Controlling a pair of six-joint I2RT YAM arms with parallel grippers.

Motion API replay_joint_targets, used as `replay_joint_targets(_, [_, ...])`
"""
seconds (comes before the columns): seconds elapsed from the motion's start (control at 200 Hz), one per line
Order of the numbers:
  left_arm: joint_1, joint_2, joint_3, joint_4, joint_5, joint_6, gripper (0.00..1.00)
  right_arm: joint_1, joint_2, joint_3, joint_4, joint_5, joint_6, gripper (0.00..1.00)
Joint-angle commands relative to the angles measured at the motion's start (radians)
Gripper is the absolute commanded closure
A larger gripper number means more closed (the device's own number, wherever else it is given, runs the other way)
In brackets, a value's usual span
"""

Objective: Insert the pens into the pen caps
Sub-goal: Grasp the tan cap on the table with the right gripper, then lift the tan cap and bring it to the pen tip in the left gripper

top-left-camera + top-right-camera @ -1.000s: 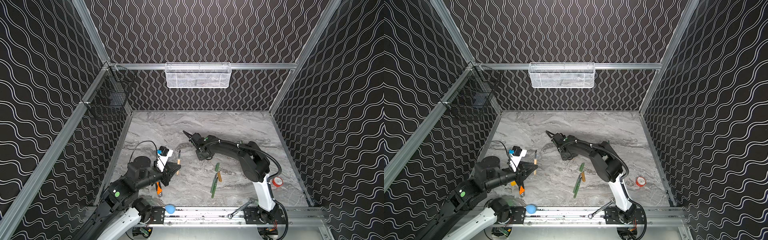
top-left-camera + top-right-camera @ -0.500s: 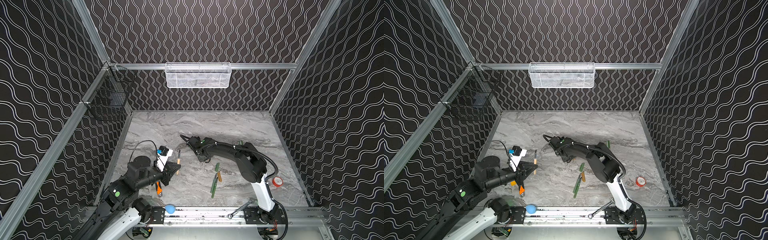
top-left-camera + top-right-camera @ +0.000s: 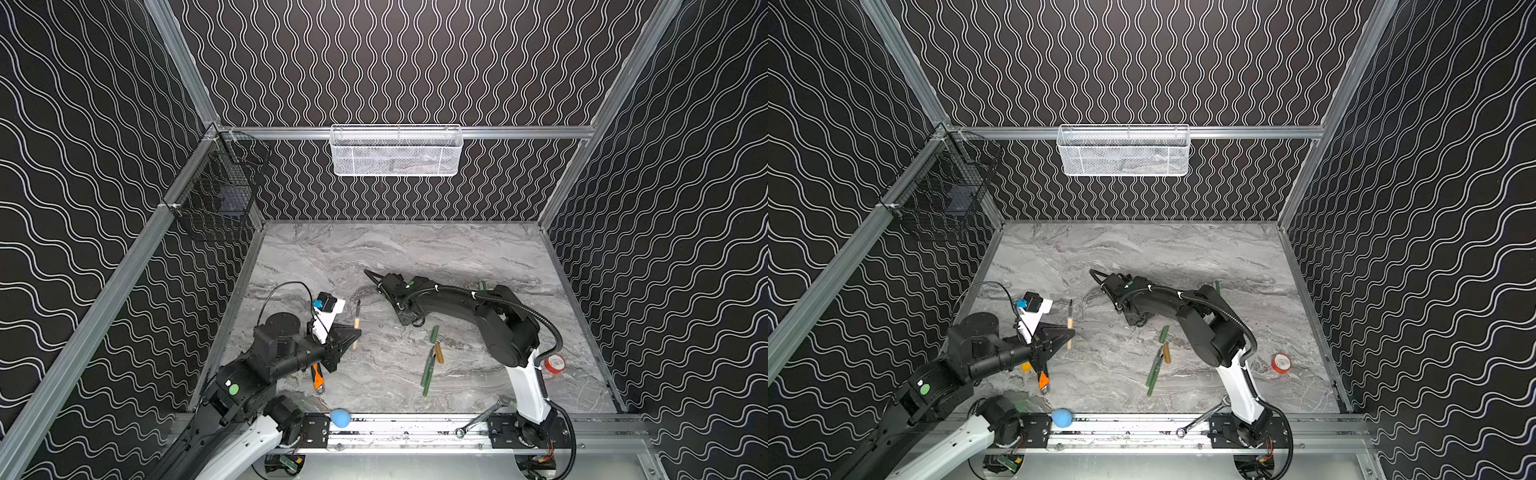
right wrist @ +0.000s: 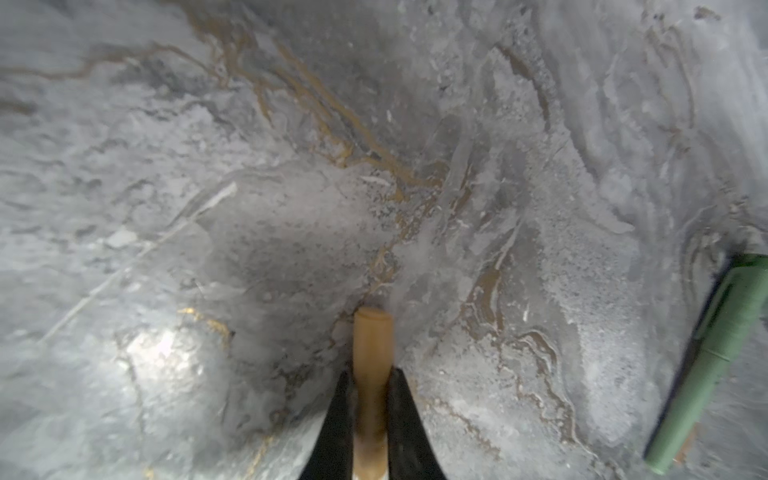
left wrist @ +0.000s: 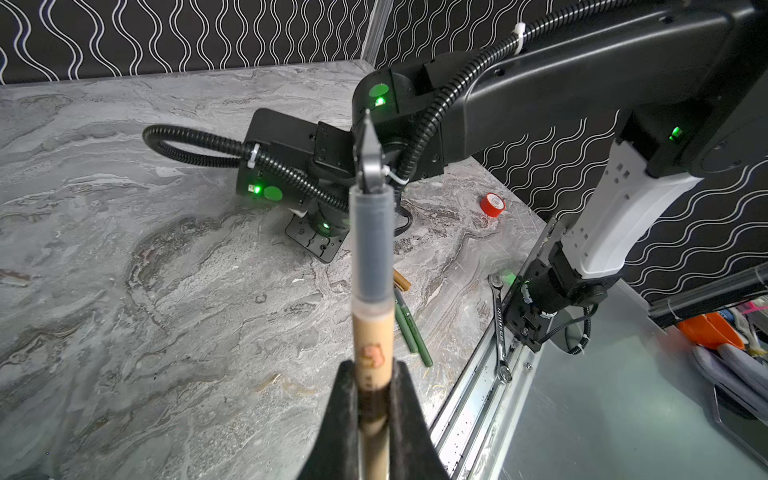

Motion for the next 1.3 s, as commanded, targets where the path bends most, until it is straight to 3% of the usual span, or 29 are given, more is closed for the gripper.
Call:
replay_joint_targets(0.0, [0.003,0.004,-0.003,0.044,0.014,0.019,1.0,-0.02,-0.039,-0.04,0.02,-0.163,0.016,0.9])
replay_joint_targets(0.465, [0.003,0.052,-0.021,0.098,0.1,-0.007,1.0,-0.171,-0.406,-0.382,0.44,-0.593,-0.032,0.9])
replay_joint_targets(0.711, [0.003,0.12,-0.122,0.32,0.231,-0.118,1.0,-0.222,-0.652,-0.559,0.691,-0.85,-0.045,0.9])
replay_joint_targets(1.021, [0.001,0.203,-0.267,0.62,0.328,-0.221,1.0,-0.243,-0.84,-0.659,0.972,-1.076,0.09,0.89])
replay_joint_targets(1.296, [-0.023,0.267,-0.315,0.801,0.379,-0.25,1.0,-0.234,-0.887,-0.709,1.222,-1.13,0.273,0.89])
